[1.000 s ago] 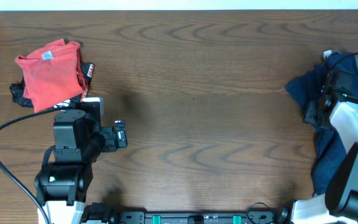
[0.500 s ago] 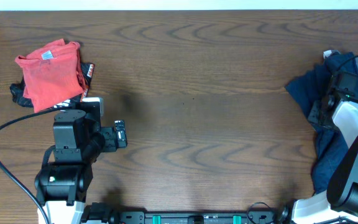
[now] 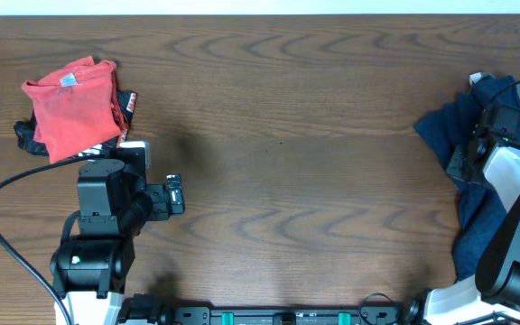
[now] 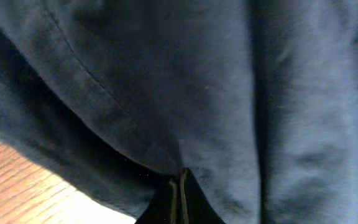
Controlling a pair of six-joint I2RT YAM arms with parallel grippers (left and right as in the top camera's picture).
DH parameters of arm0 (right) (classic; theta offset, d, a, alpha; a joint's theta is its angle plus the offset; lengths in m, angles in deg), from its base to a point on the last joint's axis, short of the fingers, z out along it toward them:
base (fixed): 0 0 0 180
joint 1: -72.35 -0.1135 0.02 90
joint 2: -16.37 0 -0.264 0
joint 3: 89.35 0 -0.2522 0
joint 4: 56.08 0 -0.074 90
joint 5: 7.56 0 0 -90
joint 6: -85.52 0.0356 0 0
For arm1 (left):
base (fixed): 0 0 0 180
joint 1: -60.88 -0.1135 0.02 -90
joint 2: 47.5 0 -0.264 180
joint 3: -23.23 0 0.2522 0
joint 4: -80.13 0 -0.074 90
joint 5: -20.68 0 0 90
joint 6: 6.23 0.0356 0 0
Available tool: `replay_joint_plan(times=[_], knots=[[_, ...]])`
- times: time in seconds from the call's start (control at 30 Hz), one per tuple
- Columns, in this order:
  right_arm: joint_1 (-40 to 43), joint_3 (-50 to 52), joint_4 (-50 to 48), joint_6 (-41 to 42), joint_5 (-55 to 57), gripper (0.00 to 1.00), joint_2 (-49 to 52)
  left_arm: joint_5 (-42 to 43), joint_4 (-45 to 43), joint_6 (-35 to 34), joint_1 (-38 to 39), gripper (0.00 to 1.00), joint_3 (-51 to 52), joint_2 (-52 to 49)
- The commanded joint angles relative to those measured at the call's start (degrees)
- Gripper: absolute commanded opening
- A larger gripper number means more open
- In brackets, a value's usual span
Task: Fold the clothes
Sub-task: 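Reach the right gripper into the navy pile and grasp the pants, then drag the navy pants left onto the table center with the right gripper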
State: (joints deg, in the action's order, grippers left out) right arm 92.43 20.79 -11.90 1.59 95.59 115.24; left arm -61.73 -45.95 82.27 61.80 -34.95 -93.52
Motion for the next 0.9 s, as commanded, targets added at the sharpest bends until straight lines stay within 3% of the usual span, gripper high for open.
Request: replay_joint_plan(times=[0.0, 0.33, 0.57, 0.7, 0.87], knots=[[0.63, -1.86, 1.07, 0.28, -4.87, 0.01, -1.09, 0.81, 0.09, -0.33, 0.13, 0.98, -1.33, 0.04], [-1.84, -21.42, 18.32, -8.94, -24.00, 0.01, -17.18, 0.79, 0.07, -0.33, 0.13, 0.98, -1.33, 0.04], [-11.41, -20.61, 29.40, -8.98, -30.08, 0.01, -20.20, 0.79, 0.04, -0.33, 0.13, 0.98, -1.33, 0.04], [-19.08, -18.75, 27.30, -8.92, -36.59, 0.01, -18.82, 0.81, 0.04, -0.31, 0.13, 0.98, -1.33, 0.04], [-29.73, -18.56, 12.35, -3.72, -43.06, 0.01, -16.24, 0.81, 0.04, -0.33, 0.13, 0.98, -1.33, 0.04]])
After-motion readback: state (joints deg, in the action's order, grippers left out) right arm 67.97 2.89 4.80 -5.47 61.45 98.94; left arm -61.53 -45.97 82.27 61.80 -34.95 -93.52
